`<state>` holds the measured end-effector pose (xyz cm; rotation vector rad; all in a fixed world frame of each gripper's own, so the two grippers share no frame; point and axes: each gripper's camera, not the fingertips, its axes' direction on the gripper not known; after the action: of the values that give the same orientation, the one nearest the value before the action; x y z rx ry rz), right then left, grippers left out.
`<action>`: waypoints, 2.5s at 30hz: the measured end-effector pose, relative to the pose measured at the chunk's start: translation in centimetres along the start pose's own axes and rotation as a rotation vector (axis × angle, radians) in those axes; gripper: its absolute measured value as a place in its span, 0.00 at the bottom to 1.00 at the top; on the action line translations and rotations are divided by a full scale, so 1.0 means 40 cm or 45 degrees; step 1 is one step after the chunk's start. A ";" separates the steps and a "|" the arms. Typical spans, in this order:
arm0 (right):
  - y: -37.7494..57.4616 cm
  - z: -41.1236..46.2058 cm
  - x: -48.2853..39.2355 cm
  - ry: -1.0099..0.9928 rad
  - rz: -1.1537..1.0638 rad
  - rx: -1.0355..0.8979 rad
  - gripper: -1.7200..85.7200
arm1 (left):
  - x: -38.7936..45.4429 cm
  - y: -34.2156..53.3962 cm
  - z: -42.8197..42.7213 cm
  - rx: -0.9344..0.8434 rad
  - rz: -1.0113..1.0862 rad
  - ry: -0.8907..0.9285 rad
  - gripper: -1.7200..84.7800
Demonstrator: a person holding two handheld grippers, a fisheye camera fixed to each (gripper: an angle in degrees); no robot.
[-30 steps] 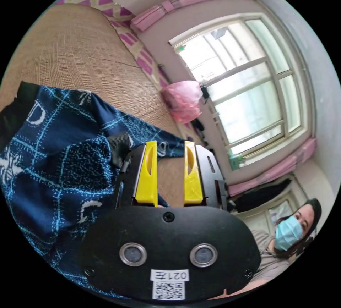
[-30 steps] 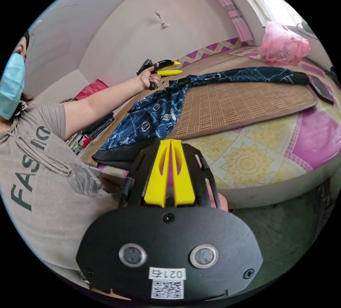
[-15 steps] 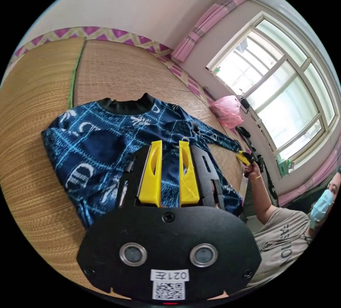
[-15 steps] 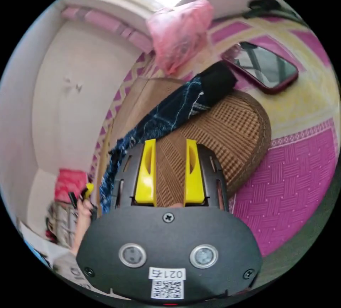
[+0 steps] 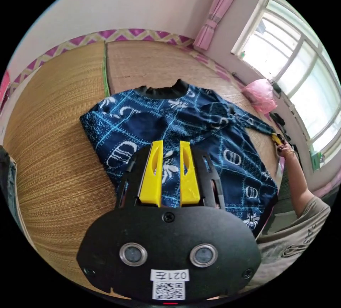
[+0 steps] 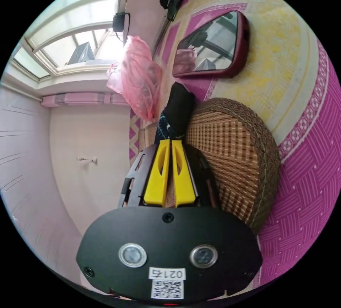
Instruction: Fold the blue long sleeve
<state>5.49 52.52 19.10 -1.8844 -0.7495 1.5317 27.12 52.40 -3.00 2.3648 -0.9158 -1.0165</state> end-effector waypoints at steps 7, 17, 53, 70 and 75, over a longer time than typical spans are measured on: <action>0.386 0.042 -0.619 0.076 -0.983 -0.064 0.02 | -0.094 0.136 -0.031 0.182 -0.033 0.365 0.04; 1.609 0.358 -1.235 -0.015 -2.061 -0.388 0.01 | -0.207 0.513 -0.228 0.335 -0.033 0.440 0.02; 1.731 0.260 -0.750 0.102 -2.002 -0.845 0.09 | -0.117 1.075 -0.255 0.117 -0.046 0.408 0.18; 1.016 0.030 -0.044 0.154 -0.994 -1.176 0.14 | -0.044 1.159 -0.150 -0.004 -0.193 0.601 0.21; 0.965 0.101 0.075 0.025 -0.817 -1.340 0.10 | -0.063 1.124 -0.053 -0.081 -0.303 0.665 0.09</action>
<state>4.32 29.38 -12.18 -1.9420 -2.1827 0.7089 9.02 22.83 25.86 2.5375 -0.4096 -0.4463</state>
